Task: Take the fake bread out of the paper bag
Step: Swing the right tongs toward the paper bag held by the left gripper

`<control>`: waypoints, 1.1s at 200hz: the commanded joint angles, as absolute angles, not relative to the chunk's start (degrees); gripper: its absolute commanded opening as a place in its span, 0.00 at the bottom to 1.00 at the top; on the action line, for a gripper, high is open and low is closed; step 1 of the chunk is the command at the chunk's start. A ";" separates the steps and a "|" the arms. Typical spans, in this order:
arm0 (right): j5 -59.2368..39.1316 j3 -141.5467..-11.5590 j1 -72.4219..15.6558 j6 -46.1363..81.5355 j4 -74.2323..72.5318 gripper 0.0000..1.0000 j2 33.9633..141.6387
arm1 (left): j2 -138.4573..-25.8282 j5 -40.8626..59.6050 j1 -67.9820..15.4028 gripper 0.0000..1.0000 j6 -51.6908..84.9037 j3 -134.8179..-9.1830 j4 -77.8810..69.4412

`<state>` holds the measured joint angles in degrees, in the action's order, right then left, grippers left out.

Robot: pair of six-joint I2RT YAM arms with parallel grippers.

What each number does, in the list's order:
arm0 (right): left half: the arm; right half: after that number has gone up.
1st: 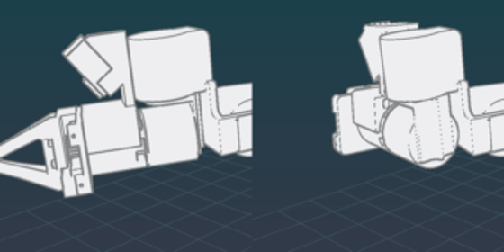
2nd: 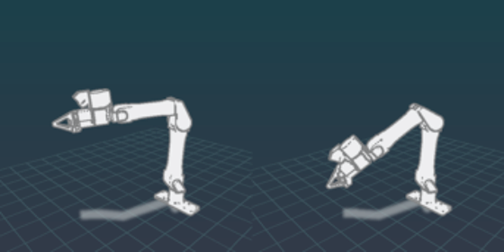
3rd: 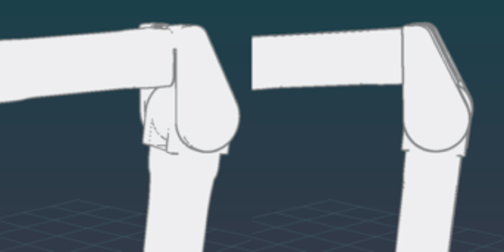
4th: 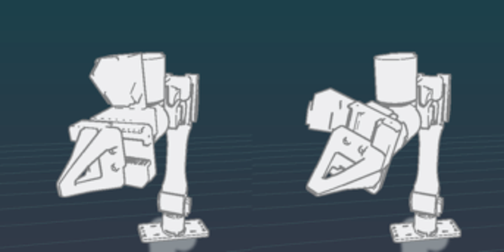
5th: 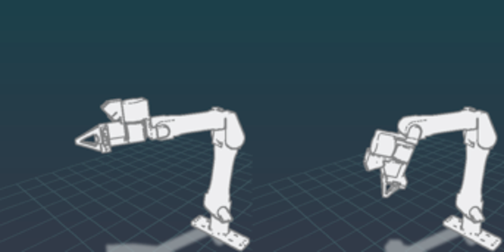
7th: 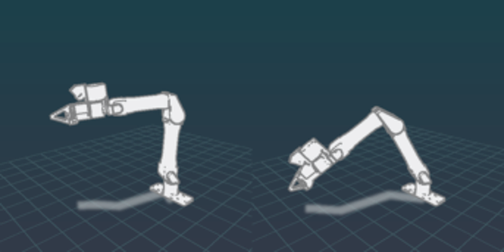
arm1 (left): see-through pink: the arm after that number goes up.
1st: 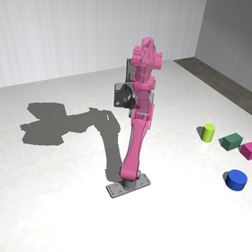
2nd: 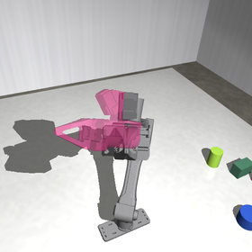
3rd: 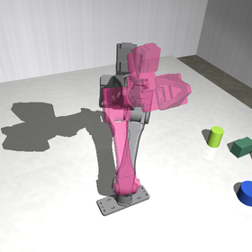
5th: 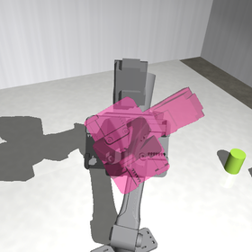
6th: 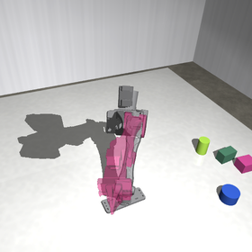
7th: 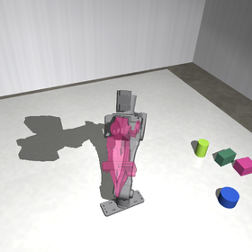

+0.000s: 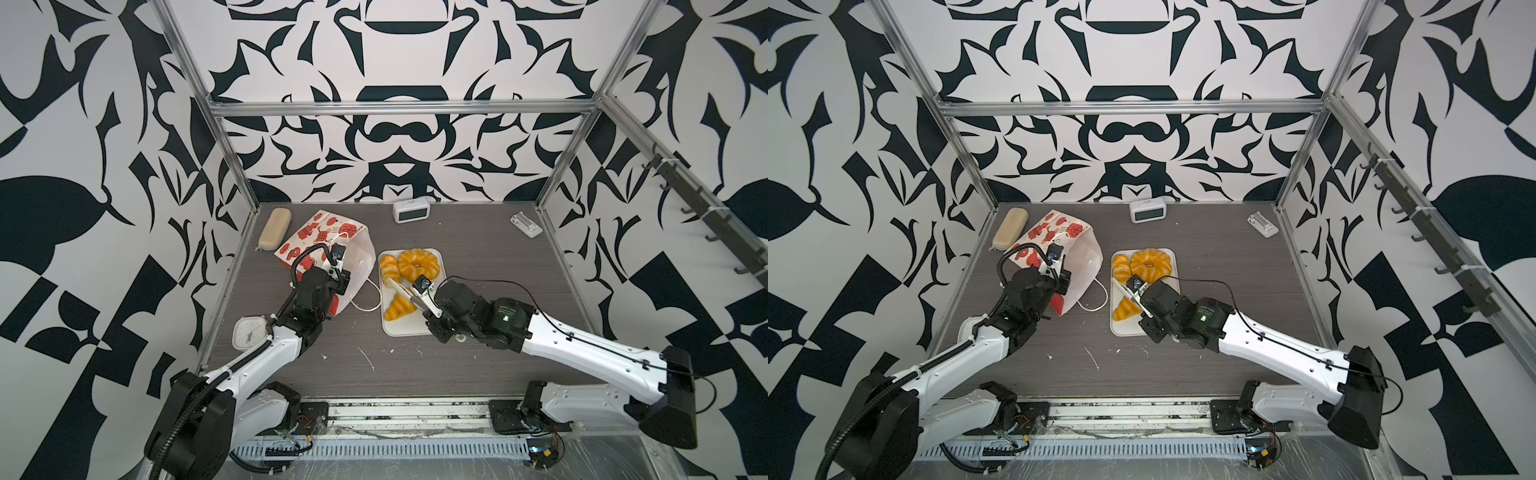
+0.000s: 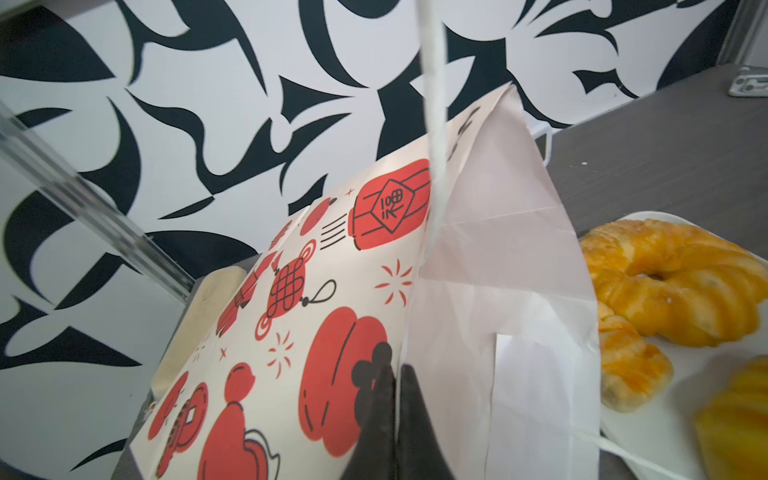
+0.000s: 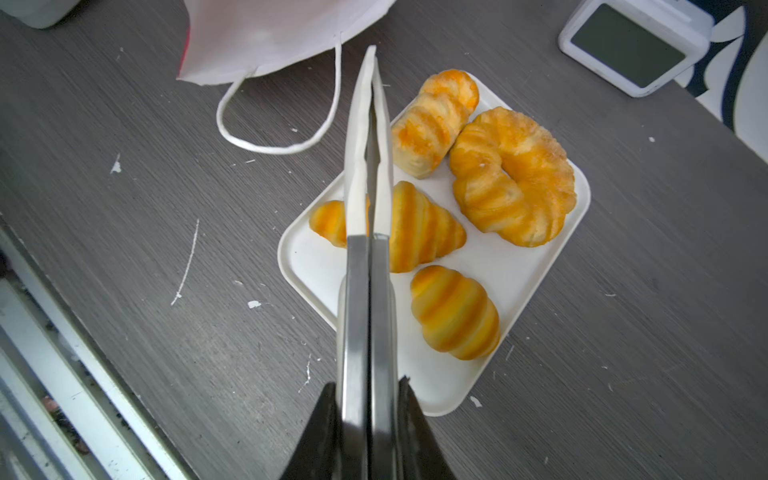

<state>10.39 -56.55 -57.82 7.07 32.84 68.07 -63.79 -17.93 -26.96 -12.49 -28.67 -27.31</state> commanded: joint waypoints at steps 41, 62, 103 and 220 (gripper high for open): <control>3.36 -61.93 -58.01 7.14 22.96 0.13 74.99 | -64.71 -9.52 -26.99 0.06 -11.78 -35.05 -17.94; 3.41 -62.57 -58.01 7.03 20.68 0.16 77.42 | -65.03 -9.09 -27.45 0.06 -12.37 -36.97 -14.27; 3.28 -63.36 -58.01 7.81 17.76 0.25 80.16 | -65.48 -9.22 -28.62 0.06 -13.26 -39.79 -9.40; 3.02 -68.70 -53.94 13.98 21.62 0.45 84.91 | -64.68 -14.27 -34.09 0.05 -12.57 -39.59 -7.25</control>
